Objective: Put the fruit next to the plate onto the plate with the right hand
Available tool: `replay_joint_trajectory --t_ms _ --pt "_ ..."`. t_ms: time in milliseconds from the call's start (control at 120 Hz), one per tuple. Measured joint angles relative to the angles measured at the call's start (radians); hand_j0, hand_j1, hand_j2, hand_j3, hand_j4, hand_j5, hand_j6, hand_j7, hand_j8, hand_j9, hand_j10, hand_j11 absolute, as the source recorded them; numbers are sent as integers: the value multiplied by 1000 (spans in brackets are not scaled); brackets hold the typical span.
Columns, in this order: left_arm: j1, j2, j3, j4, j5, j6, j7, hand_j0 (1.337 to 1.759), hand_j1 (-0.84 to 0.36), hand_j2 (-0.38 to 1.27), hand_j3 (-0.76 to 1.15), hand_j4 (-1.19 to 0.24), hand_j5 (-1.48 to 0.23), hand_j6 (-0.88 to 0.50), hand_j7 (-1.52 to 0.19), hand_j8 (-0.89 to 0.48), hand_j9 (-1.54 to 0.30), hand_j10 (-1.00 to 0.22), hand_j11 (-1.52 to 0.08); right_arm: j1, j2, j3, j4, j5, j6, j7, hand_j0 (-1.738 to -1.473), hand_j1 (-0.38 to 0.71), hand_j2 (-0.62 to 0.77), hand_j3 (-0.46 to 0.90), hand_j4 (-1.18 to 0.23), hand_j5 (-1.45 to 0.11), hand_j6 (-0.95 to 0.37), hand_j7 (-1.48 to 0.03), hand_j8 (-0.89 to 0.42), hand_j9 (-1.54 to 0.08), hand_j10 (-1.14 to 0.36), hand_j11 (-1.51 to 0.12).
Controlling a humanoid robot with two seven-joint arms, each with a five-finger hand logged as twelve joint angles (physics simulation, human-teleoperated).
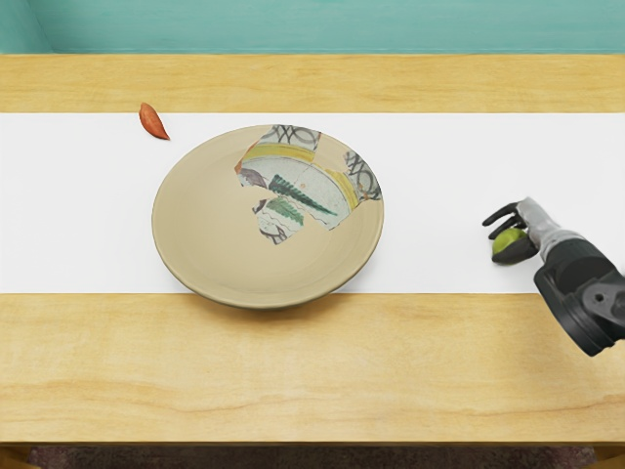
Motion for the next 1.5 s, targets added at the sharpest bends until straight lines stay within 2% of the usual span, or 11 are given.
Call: replay_joint_trajectory --t_ms 167,275,625,800,1042,1208,1458,1500 --pt "0 0 0 0 0 0 0 1658 349 0 0 0 0 0 0 0 0 0 0 -1 1 5 -2 21 0 1 -1651 304 96 0 -667 -706 -756 -782 -455 -744 -488 -764" --pt "0 0 0 0 0 0 0 1658 349 0 0 0 0 0 0 0 0 0 0 5 2 27 -6 31 -1 2 -1653 299 132 0 -663 -769 -727 -812 -461 -793 -494 -806" --pt "0 0 0 0 0 0 0 1658 349 0 0 0 0 0 0 0 0 0 0 80 65 119 -8 37 -1 2 -1653 270 84 0 -655 -848 -671 -847 -448 -855 -485 -855" --pt "0 0 1 0 0 0 0 1658 349 0 0 0 0 0 0 0 0 0 0 149 136 134 -6 38 -1 2 -1653 248 50 0 -666 -877 -677 -868 -448 -880 -487 -879" --pt "0 0 1 0 0 0 0 1658 349 0 0 0 0 0 0 0 0 0 0 199 269 136 -3 41 -1 2 -1652 229 32 0 -672 -909 -685 -888 -448 -906 -494 -898" --pt "0 0 1 0 0 0 0 1658 349 0 0 0 0 0 0 0 0 0 0 203 363 126 -6 43 -2 1 -1651 212 9 0 -679 -928 -693 -900 -452 -922 -497 -909" --pt "0 0 1 0 0 0 0 1658 349 0 0 0 0 0 0 0 0 0 0 160 486 81 -47 45 -2 1 -1651 192 -13 0 -683 -945 -700 -911 -461 -943 -507 -918" --pt "0 0 1 0 0 0 0 1658 349 0 0 0 0 0 0 0 0 0 0 156 494 81 -53 43 -2 2 -1652 153 -18 0 -624 -864 -639 -832 -446 -862 -483 -838"
